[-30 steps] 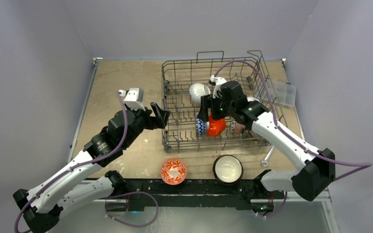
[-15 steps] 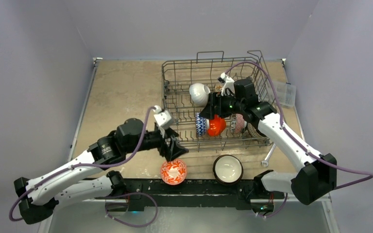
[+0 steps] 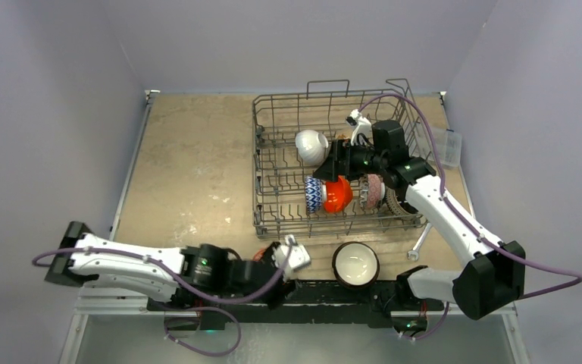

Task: Load the bowls into the dish rack
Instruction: Pick up the bowl from the center of the board.

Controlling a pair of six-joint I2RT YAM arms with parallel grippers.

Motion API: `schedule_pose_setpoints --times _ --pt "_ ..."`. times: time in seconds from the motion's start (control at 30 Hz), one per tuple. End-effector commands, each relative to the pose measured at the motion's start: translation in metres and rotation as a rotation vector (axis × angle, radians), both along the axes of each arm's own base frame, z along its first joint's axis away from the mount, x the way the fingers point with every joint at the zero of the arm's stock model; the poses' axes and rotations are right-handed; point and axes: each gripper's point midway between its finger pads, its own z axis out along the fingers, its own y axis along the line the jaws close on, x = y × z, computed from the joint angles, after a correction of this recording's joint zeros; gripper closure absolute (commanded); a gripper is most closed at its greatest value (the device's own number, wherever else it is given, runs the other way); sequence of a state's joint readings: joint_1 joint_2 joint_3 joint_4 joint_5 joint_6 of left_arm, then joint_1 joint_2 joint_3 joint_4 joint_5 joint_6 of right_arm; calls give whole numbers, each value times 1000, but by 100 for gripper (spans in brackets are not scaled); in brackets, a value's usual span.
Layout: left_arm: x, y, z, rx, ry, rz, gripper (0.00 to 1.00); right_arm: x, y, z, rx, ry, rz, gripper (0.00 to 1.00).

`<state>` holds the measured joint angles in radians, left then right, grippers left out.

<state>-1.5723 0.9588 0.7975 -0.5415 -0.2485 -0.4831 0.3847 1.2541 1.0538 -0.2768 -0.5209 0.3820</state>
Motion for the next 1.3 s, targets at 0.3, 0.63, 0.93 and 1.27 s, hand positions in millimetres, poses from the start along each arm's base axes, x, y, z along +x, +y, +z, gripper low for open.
schedule_pose_setpoints --times 0.3,0.63,0.93,1.27 --pt "-1 20 -77 432 -394 221 39 -2 6 7 42 -19 57 18" --pt "-5 22 -111 472 -350 151 59 -5 5 9 40 -24 65 18" --pt "-17 6 -118 447 -252 51 100 -6 4 16 40 -38 55 18" --pt "-35 -61 -32 162 -133 -107 100 -4 -3 37 36 -98 14 16"
